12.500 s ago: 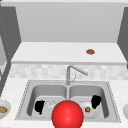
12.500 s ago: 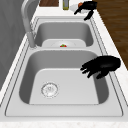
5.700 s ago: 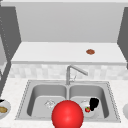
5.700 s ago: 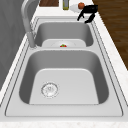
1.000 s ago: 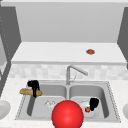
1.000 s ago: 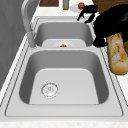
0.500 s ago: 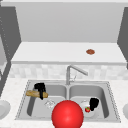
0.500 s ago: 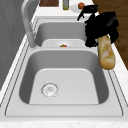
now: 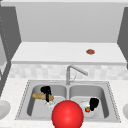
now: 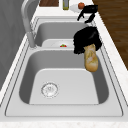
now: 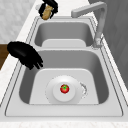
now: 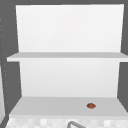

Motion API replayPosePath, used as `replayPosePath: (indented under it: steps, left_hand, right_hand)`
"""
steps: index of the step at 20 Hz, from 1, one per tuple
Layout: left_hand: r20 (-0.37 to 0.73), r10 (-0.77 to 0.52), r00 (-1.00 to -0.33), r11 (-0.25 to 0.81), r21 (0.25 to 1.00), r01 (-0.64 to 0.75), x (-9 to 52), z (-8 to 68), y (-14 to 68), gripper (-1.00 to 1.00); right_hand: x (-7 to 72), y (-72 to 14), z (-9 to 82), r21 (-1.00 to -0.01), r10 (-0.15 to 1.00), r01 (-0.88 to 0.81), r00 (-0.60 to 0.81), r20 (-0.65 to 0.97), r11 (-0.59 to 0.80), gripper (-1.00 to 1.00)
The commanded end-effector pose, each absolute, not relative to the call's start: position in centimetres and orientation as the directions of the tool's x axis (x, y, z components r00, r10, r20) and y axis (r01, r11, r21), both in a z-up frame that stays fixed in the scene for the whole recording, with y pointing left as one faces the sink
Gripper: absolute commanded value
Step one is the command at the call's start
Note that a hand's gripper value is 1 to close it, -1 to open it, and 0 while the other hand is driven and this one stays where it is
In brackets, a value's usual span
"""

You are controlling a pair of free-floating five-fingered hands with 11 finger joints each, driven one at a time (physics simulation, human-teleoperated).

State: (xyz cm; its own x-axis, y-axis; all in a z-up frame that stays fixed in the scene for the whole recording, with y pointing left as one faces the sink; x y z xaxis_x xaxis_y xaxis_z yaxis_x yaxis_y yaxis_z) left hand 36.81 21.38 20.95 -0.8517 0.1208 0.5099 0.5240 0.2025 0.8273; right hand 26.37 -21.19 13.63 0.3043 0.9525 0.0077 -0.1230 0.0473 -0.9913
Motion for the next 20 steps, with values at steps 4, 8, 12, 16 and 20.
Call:
replayPosePath:
  steps: [4,8,12,16,20]
  left_hand:
    - [0.506,0.091,-0.858,0.249,0.822,0.512,40.6,15.2,21.1,1.0]
    - [0.503,0.099,-0.858,0.277,0.815,0.51,43.2,11.7,21.1,1.0]
    - [0.502,0.103,-0.859,0.281,0.813,0.509,45.8,8.2,21.0,1.0]
    - [0.502,0.115,-0.857,0.267,0.815,0.514,46.7,4.7,20.7,1.0]
    - [0.503,0.124,-0.855,0.259,0.816,0.517,46.4,1.2,20.7,1.0]
  right_hand:
    - [26.4,-21.2,13.6,-0.991,0.953,-0.123,0.304,0.008,0.047,0.0]
    - [26.4,-21.2,13.6,-0.991,0.953,-0.123,0.304,0.008,0.047,0.0]
    - [26.4,-21.2,13.6,-0.991,0.953,-0.123,0.304,0.008,0.047,0.0]
    - [26.4,-21.2,13.6,-0.991,0.953,-0.123,0.304,0.008,0.047,0.0]
    - [26.4,-21.2,13.6,-0.991,0.953,-0.123,0.304,0.008,0.047,0.0]
